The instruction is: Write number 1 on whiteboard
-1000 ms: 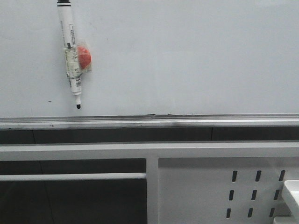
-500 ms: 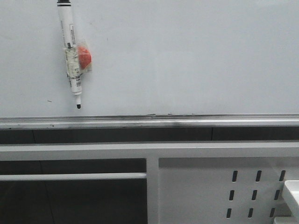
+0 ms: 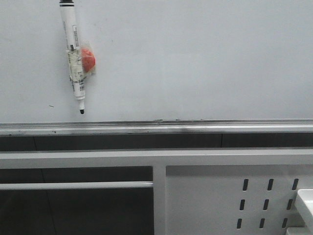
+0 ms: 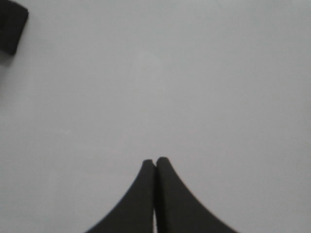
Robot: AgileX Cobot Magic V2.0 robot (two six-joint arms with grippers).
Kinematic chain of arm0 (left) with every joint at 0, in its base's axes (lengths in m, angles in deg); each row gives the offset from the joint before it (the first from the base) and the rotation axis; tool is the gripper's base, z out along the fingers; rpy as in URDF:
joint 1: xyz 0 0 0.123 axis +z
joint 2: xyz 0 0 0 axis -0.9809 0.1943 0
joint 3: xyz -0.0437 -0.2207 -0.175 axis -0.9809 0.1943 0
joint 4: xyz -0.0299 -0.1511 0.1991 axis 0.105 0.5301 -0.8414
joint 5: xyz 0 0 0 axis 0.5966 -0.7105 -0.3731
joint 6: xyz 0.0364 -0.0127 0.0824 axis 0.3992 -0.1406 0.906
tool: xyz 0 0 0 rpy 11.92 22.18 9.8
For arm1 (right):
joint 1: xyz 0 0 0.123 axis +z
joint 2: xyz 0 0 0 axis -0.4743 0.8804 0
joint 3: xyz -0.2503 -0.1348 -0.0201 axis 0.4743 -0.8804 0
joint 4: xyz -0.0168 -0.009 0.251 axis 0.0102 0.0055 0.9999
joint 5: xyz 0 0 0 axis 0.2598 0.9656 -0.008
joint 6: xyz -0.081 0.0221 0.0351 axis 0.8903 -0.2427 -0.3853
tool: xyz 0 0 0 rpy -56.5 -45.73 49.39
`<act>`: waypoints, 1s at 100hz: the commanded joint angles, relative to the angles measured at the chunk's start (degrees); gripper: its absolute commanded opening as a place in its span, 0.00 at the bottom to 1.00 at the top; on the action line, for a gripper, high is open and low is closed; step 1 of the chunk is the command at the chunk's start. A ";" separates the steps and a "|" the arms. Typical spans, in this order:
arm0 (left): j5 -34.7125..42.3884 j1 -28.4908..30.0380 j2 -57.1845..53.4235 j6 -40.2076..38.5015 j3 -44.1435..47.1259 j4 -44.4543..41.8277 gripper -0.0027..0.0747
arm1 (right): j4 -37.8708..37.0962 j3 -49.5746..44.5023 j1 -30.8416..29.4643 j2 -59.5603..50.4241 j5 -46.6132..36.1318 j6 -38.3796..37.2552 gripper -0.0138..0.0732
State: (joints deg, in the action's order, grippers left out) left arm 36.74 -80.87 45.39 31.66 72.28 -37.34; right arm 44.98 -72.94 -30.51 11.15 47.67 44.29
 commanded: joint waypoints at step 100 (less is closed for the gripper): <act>13.10 -2.26 21.42 -1.55 -18.12 -8.04 0.34 | 9.96 25.99 0.93 23.04 37.01 -8.28 0.08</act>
State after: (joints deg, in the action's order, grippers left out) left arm 45.92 -81.58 65.88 30.72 56.22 -41.40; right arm 54.51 -49.09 -30.36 32.80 87.08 36.27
